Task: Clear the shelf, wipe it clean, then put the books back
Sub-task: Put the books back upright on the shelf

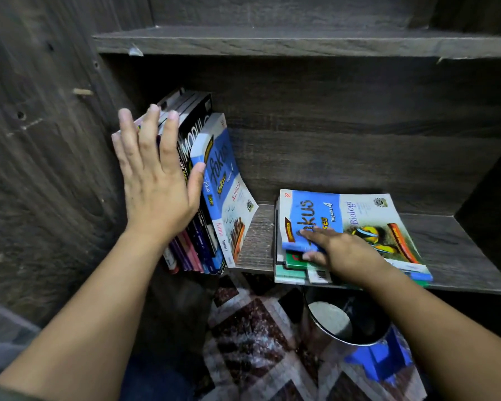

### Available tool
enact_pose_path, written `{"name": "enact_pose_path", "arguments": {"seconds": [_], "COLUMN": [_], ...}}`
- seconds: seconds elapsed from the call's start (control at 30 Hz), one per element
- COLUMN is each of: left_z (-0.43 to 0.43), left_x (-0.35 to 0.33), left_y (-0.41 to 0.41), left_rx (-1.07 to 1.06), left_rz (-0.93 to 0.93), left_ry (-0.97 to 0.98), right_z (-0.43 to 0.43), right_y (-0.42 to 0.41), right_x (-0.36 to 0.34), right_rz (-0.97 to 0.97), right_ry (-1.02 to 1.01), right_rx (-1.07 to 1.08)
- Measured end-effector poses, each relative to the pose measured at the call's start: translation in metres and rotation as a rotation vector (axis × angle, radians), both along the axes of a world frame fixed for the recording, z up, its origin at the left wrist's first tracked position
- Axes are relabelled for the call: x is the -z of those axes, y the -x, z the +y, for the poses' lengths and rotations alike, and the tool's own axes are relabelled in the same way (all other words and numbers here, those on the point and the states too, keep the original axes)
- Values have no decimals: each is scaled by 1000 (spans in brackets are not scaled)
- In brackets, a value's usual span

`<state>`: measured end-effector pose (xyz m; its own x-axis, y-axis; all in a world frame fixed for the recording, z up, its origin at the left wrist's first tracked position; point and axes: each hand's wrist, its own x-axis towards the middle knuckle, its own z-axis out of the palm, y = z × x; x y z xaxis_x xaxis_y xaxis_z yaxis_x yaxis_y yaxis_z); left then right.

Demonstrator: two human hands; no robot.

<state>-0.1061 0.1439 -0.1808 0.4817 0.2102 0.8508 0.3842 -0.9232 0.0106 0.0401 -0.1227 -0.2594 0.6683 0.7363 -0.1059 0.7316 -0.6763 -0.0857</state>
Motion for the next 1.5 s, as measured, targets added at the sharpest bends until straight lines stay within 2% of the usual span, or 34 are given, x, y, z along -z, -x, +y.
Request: {"name": "enact_pose_path", "arguments": {"seconds": [0.2, 0.37, 0.43, 0.53, 0.67, 0.83, 0.9, 0.97, 1.0, 1.1, 1.2, 1.3, 1.5], "left_z": [-1, 2, 3, 3, 7, 9, 8, 6, 4, 3, 2, 1, 3], "left_x": [-8, -13, -15, -16, -16, -14, -13, -12, -11, -9, -8, -5, -3], "left_y": [6, 4, 3, 4, 7, 8, 7, 6, 5, 4, 2, -1, -3], "left_rx": [71, 154, 180, 205, 236, 250, 242, 223, 212, 184, 159, 139, 127], "left_rz": [-126, -223, -257, -269, -255, -241, -239, -232, -229, -221, -217, -222, -234], "left_ry": [14, 40, 56, 65, 67, 83, 85, 94, 101, 108, 94, 81, 70], "right_z": [18, 52, 78, 120, 167, 179, 165, 143, 131, 85, 38, 8, -9], "right_y": [5, 14, 22, 37, 67, 82, 77, 69, 63, 40, 18, 6, -3], "right_x": [-1, -37, -53, -68, -57, -24, -23, -25, -25, -23, -10, 2, 9], "right_rz": [-283, -526, -493, -342, -86, 241, 327, 360, 314, -53, -143, -100, -6], "right_ry": [-75, -821, -1013, -1244, -1358, -1306, -1141, -879, -735, -209, 126, 202, 258], "right_rx": [99, 96, 101, 115, 61, 15, -130, -265, -287, -220, -71, -10, -44]}}
